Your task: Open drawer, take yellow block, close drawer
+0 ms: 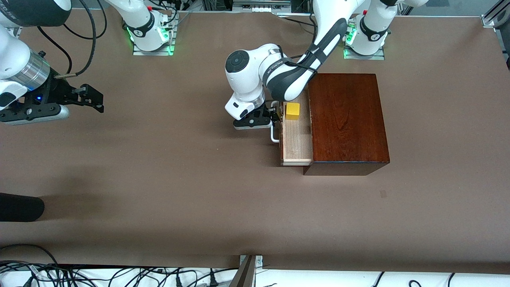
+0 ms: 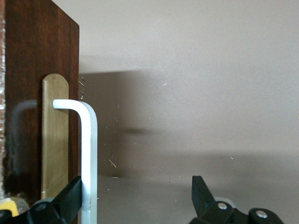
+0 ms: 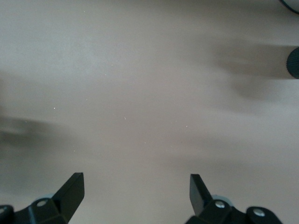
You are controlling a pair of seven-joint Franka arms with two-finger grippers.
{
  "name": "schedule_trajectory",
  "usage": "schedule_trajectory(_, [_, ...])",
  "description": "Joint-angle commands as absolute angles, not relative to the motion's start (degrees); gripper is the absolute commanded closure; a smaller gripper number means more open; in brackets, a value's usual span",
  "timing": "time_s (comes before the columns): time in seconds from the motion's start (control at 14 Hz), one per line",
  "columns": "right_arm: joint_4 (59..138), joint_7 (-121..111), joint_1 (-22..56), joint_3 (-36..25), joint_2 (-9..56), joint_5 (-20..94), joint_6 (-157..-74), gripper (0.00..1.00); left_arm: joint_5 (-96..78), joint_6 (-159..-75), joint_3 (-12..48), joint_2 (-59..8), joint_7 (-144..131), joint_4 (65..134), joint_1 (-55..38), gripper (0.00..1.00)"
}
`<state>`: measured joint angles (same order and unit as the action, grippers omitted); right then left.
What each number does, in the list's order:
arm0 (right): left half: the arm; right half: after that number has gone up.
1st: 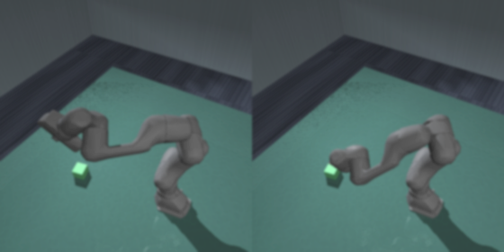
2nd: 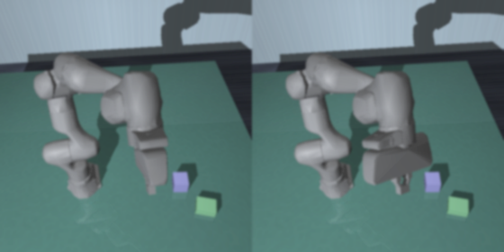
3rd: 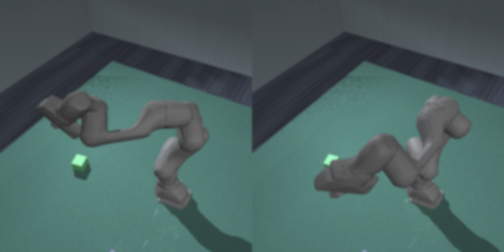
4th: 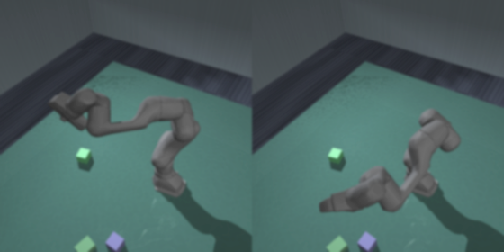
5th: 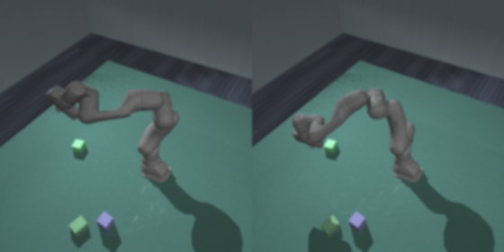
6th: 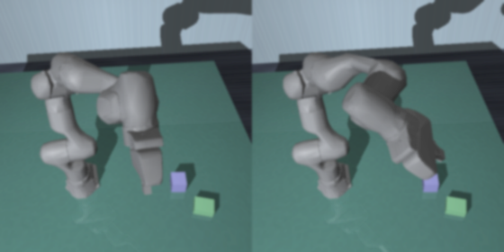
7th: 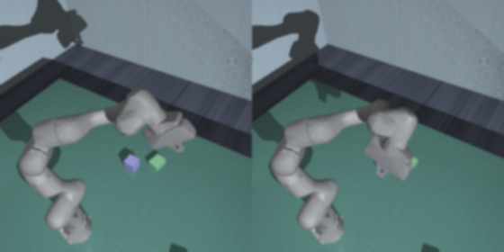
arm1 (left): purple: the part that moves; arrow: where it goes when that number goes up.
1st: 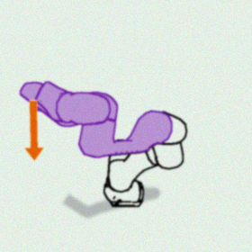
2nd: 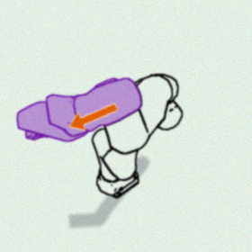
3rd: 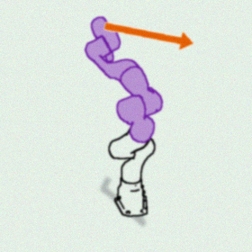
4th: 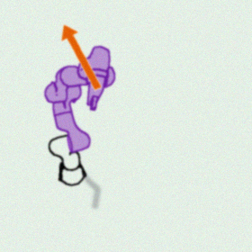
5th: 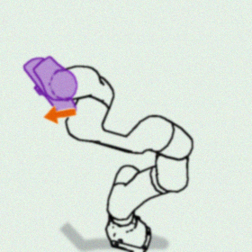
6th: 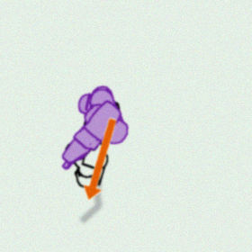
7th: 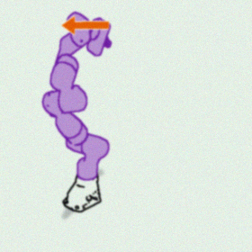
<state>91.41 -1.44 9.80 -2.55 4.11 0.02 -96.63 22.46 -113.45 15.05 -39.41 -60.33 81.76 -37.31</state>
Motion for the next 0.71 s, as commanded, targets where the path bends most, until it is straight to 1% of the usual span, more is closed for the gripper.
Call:
schedule_trajectory(0.0, [90.53, -0.79, 9.93, -2.81, 4.39, 1.05, -96.33, 0.0, 21.53, -108.13, 15.55, -39.3, -60.56, 78.66, -37.71, 0.0])
schedule_trajectory(0.21, [90.53, -0.79, 9.67, -2.99, 4.48, 0.97, -96.33, 0.0, 21.45, -103.29, 15.56, -34.82, -60.47, 78.75, -37.36, 0.0])
schedule_trajectory(0.43, [90.53, -0.79, 9.58, -2.99, 4.48, 0.88, -96.5, 0.0, 18.65, -96.09, 15.65, -29.03, -56.62, 78.75, -34.2, 0.0])
schedule_trajectory(0.57, [90.44, -0.88, 9.41, -3.08, 4.83, 0.88, -96.68, 0.0, 17.58, -92.04, 15.82, -25.42, -48.21, 78.75, -29.99, 0.0])
schedule_trajectory(0.64, [90.44, -1.14, 9.14, -3.16, 5.27, 0.88, -97.11, 0.0, 17.14, -91.5, 15.73, -23.75, -43.9, 78.75, -27.62, 0.0])
